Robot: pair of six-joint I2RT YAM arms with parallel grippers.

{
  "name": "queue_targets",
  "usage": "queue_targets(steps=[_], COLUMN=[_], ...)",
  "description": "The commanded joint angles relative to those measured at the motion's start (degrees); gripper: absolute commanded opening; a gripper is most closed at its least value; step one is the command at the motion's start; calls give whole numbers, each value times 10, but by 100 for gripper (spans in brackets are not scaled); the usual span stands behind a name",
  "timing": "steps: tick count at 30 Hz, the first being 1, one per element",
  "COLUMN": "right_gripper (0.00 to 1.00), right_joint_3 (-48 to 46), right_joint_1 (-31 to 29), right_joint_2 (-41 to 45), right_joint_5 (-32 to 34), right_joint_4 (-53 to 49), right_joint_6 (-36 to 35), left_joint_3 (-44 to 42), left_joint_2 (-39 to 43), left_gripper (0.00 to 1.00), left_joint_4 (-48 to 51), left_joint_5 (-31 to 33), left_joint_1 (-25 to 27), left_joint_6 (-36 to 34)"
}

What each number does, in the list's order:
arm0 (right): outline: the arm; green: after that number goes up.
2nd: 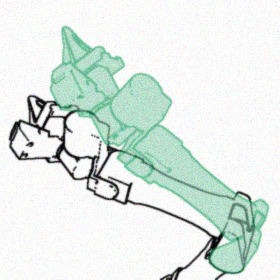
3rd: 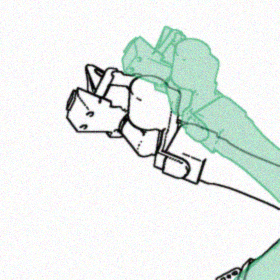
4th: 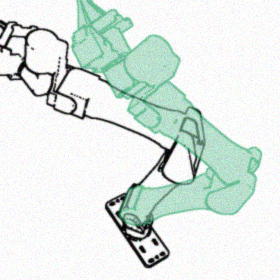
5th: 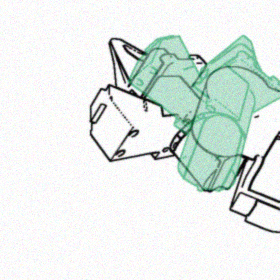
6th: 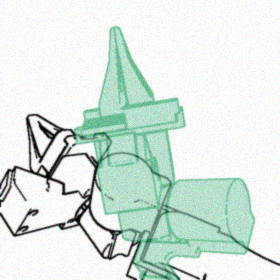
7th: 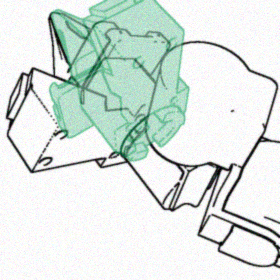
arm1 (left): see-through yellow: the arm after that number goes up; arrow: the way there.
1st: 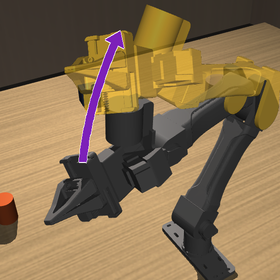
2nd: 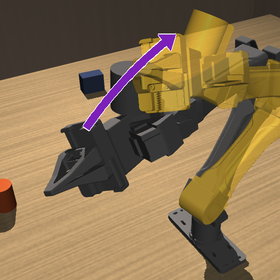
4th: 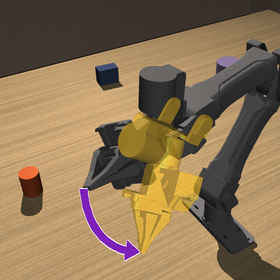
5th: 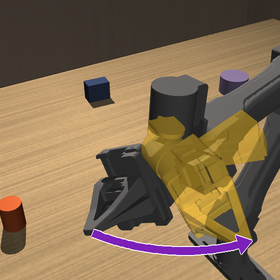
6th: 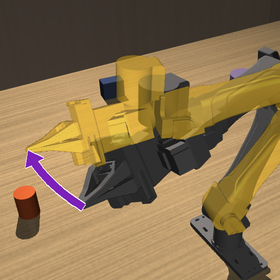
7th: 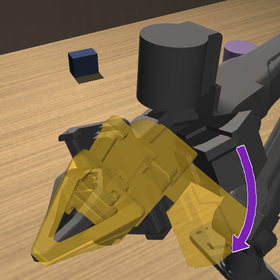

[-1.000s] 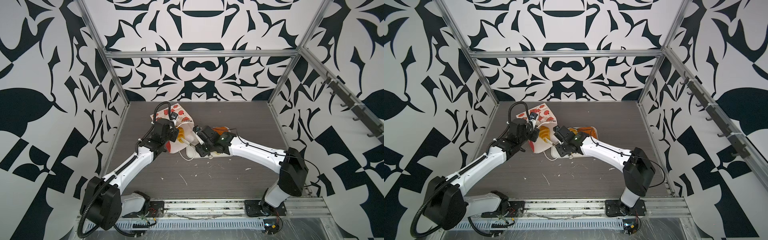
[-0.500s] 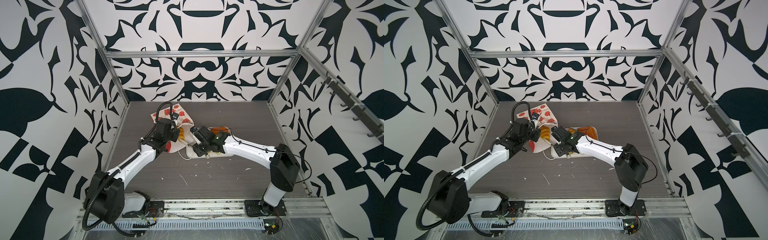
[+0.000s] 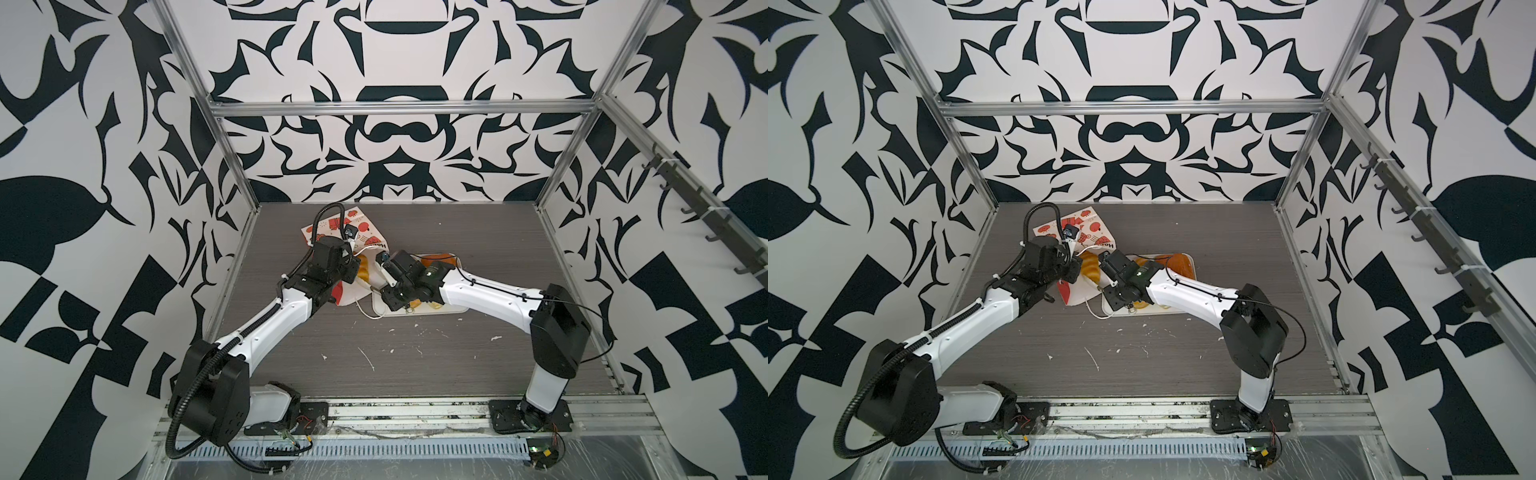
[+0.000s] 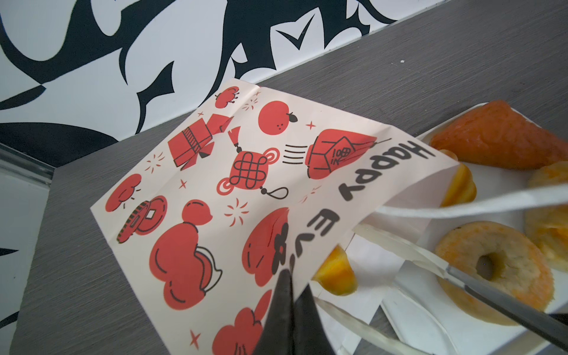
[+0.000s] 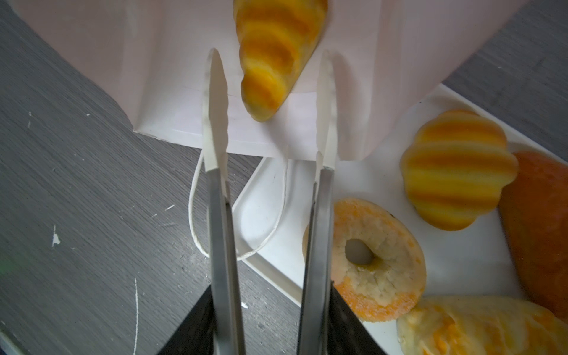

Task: Take the fake bread out of the paper bag
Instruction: 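Draw the croissant clear of the bag toward the white tray with the right tongs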

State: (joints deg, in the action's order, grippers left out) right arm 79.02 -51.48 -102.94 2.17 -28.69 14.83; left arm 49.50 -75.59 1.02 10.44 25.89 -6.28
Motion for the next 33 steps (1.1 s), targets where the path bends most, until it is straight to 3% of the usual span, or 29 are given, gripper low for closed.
queue_targets(steps=[1,9,16,33], right_gripper=[53,51,36,21], right_joint_3=[31,42,44,-34], right_joint_1=[-3,-7,-7,-6], right_joint_2=[-4,-33,-39,60], right_joint_5=[-7,6,26,11], right_joint_4=[21,12,5,10], right_joint_6=[4,7,12,17], left_joint_3=[15,13,11,22], left_joint_2=[-4,1,0,-15], left_gripper=[0,0,0,0], left_joint_4=[-22,-24,-26,-37], left_joint_5=[-12,-10,-10,33], left_joint_1=[1,1,1,0], left_joint_6=[14,16,17,33])
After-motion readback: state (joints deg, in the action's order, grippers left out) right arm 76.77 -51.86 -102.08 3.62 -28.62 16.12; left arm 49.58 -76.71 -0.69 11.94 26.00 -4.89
